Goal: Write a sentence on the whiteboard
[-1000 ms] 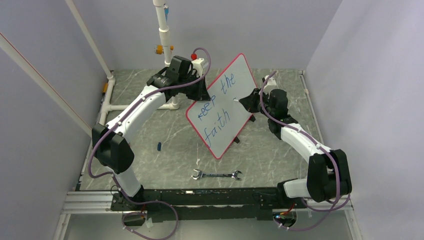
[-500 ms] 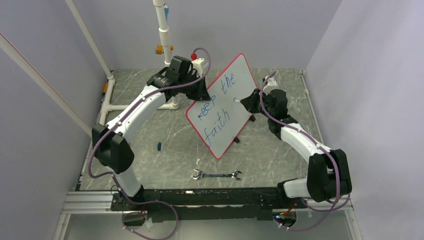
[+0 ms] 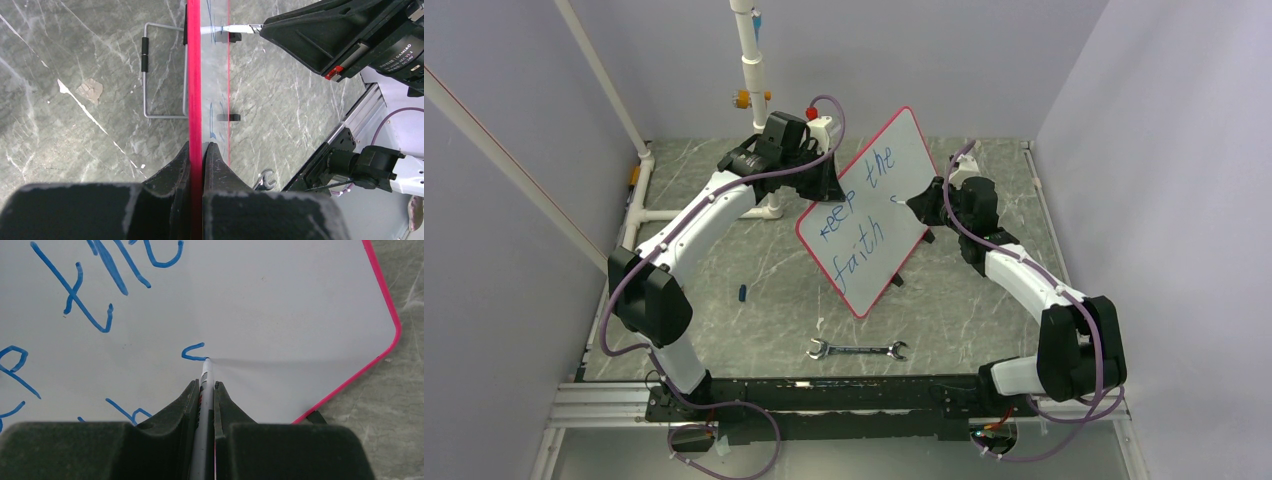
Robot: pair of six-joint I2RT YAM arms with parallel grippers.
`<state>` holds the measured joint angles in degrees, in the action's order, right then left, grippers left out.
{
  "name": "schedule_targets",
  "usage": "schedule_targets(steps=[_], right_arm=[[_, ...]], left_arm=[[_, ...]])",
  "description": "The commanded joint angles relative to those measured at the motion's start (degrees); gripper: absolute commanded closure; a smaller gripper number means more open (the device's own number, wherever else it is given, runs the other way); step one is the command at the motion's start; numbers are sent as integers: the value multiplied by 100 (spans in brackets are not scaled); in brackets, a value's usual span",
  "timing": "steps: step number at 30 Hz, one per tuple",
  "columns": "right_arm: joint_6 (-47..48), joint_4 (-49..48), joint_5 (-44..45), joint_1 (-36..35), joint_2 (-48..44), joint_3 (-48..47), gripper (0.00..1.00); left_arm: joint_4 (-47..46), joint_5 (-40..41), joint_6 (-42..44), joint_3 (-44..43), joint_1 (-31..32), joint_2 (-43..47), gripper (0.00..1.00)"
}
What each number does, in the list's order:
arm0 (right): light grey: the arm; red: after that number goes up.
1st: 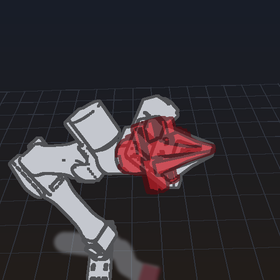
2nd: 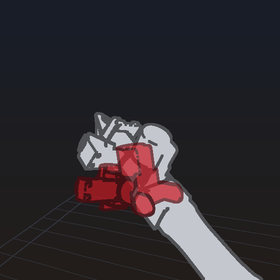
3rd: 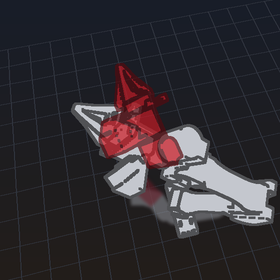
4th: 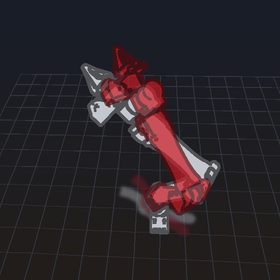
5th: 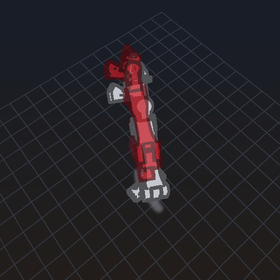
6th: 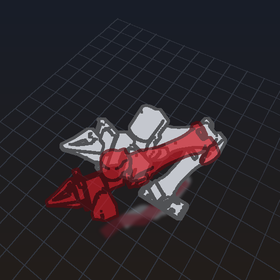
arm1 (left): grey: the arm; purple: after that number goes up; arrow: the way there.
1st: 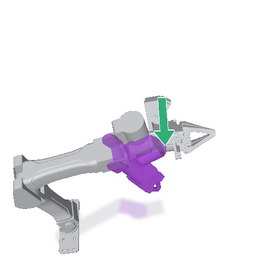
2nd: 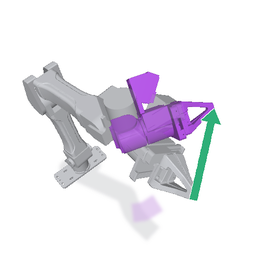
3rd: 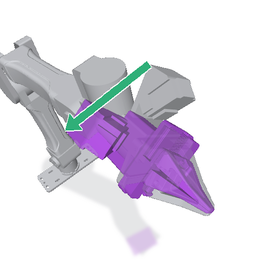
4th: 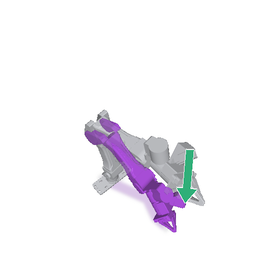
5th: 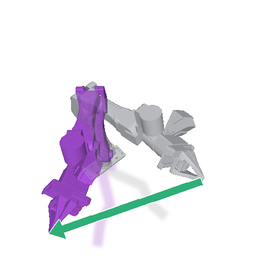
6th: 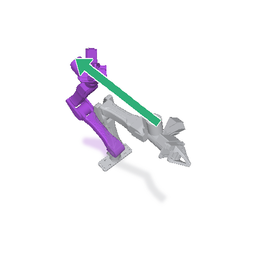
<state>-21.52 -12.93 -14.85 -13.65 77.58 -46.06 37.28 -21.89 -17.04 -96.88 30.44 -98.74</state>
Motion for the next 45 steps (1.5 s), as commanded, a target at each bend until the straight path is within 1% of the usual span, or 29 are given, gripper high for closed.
schedule_targets(steps=[1,10,17,32,37,45], right_arm=[[42,221,21,-76,24,93,100],[12,258,-115,-76,-85,294,100],[8,291,-443,-77,-81,282,100],[-35,475,-666,-77,-333,-63,100],[-37,550,-559,-70,-672,-127,100],[-57,392,-20,-21,-1179,-19,100]], left_arm=[[304,537,904,-15,129,-32,100],[313,537,906,-24,136,-10,100],[310,545,913,-24,135,-21,100],[310,553,913,-24,136,-49,100],[317,554,916,-30,137,-58,100],[313,554,913,-24,133,-34,100]])
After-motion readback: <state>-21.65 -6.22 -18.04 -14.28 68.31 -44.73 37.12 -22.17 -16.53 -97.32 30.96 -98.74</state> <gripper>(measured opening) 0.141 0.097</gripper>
